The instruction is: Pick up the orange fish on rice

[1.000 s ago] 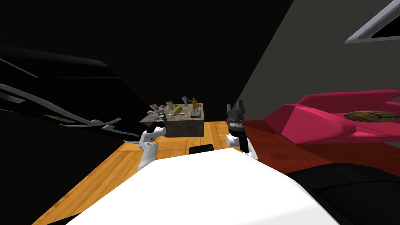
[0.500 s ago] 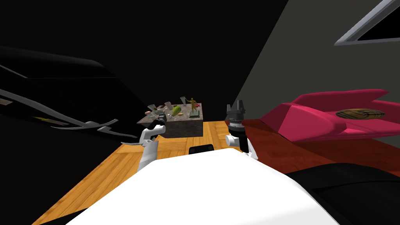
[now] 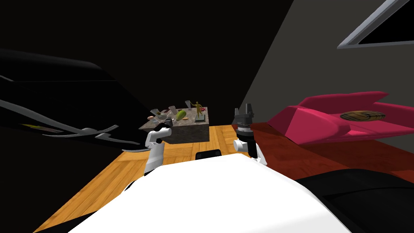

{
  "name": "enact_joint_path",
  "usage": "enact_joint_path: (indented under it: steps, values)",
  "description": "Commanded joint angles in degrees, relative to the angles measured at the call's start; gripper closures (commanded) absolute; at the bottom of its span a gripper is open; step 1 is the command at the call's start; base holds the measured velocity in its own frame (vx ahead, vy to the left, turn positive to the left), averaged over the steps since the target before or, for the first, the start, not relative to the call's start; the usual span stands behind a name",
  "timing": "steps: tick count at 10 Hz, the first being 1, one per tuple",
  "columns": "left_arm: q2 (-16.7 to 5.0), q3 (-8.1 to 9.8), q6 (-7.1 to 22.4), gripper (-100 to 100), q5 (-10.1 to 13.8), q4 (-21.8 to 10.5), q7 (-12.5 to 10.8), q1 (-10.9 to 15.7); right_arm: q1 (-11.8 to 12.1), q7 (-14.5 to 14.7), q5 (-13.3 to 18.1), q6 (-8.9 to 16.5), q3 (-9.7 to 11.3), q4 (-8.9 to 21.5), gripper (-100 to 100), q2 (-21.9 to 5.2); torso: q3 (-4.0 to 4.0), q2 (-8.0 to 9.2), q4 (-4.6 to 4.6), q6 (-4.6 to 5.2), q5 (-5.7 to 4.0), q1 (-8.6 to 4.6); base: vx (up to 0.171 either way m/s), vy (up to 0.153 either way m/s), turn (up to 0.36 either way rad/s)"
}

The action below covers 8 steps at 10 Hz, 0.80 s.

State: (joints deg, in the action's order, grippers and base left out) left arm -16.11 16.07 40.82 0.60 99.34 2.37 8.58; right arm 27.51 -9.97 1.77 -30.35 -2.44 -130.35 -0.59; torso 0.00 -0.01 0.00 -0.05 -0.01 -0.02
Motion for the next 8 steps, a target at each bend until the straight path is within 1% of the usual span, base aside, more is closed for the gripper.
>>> enact_joint_path:
  steps: [1, 2, 3, 4, 6, 7, 8]
  values:
    - [-0.4, 0.78, 2.9, -100, -0.2, -2.5, 0.5, 2.4, 0.0, 0.0, 0.0, 0.0, 0.0, 0.0, 0, 0.0, 0.00, 0.00, 0.00, 0.00, 0.00, 0.00, 0.008, -0.019, -0.087]
    - [-0.4, 0.78, 4.5, -100, -0.2, -2.5, 0.5, 2.4, 0.0, 0.0, 0.0, 0.0, 0.0, 0.0, 0, 0.0, -0.02, -0.03, 0.00, 0.04, 0.00, -0.03, 0.010, -0.019, -0.059]
    - [-0.4, 0.78, 5.1, -100, -0.2, -2.5, 0.5, 2.4, 0.0, 0.0, 0.0, 0.0, 0.0, 0.0, 0, 0.0, -0.02, -0.03, -0.01, 0.01, 0.00, -0.02, 0.003, -0.010, 0.007]
    - [-0.7, 1.49, 7.2, -100, -0.5, -4.7, 1.0, 4.6, 0.0, 0.0, 0.0, 0.0, 0.0, 0.0, 0, 0.0, -0.01, -0.01, 0.00, 0.00, 0.00, 0.01, 0.008, -0.020, -0.085]
    - [-0.7, 1.49, 9.5, -100, -0.5, -4.7, 1.0, 4.6, 0.0, 0.0, 0.0, 0.0, 0.0, 0.0, 0, 0.0, -0.02, -0.04, -0.01, 0.00, -0.01, -0.03, 0.012, -0.013, -0.023]
    - [-1.0, 2.17, 11.5, -100, -0.7, -6.9, 1.4, 6.7, 0.0, 0.0, 0.0, 0.0, 0.0, 0.0, 0, 0.0, -0.01, -0.02, -0.01, -0.01, 0.00, 0.02, 0.015, -0.015, -0.087]
    - [-1.0, 2.17, 12.9, -100, -0.7, -6.9, 1.4, 6.7, 0.0, 0.0, 0.0, 0.0, 0.0, 0.0, 0, 0.0, -0.03, -0.06, -0.01, 0.03, 0.00, -0.01, 0.018, -0.014, -0.058]
